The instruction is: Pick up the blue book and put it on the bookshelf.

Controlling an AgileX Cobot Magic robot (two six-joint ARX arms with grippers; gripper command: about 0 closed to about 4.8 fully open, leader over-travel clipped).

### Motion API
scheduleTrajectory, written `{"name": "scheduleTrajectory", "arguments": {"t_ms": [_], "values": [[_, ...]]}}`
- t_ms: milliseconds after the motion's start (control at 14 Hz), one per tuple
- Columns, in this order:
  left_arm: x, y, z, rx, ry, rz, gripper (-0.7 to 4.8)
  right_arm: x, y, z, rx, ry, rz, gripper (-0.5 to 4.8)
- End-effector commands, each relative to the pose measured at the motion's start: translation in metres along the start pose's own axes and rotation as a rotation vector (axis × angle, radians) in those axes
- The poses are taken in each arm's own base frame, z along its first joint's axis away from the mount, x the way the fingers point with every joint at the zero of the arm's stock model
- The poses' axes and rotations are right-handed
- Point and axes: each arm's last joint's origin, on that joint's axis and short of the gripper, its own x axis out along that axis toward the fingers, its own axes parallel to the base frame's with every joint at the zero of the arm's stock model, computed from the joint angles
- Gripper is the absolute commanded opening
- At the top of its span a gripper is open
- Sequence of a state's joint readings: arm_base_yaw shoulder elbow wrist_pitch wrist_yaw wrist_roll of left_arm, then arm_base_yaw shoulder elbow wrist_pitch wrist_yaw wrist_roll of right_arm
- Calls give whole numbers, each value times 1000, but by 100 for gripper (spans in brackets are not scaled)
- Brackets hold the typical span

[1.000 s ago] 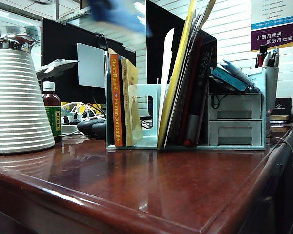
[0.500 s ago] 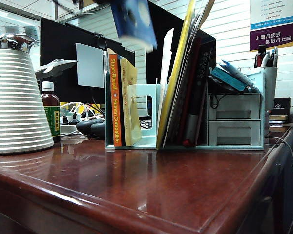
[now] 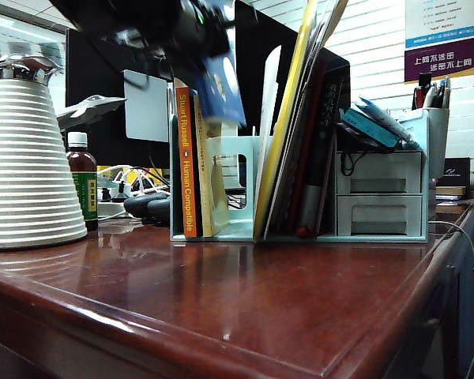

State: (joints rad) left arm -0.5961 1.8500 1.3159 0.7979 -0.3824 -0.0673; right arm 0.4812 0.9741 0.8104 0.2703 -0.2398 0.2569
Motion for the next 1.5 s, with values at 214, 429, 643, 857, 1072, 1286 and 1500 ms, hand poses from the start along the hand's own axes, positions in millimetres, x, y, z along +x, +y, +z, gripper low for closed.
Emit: {"name": "scheduleTrajectory", "arguments": {"t_ms": [214, 429, 643, 857, 1072, 1286, 1500], "values": [[9, -3, -36, -3, -4, 26, -6, -1, 2, 4, -4, -18, 13, -5], [7, -9, -37, -27, 11, -58, 192, -2, 2, 4, -1, -19, 17, -5], [8, -9, -55, -69, 104, -59, 175, -5, 4, 8, -7, -36, 42, -5], [8, -9, -52, -69, 83, -60, 179, -7, 5, 9, -8, -38, 40, -5], [4, -13, -14, 0, -83, -66, 174, -8, 5, 10, -15, -49, 42, -5], [-14, -9, 52, 62, -101, -54, -5, -9, 5, 13, -21, -82, 1, -5], [-61, 0, 128, 118, 15, -116, -6, -24, 8, 20, -115, -104, -95, -5]]}}
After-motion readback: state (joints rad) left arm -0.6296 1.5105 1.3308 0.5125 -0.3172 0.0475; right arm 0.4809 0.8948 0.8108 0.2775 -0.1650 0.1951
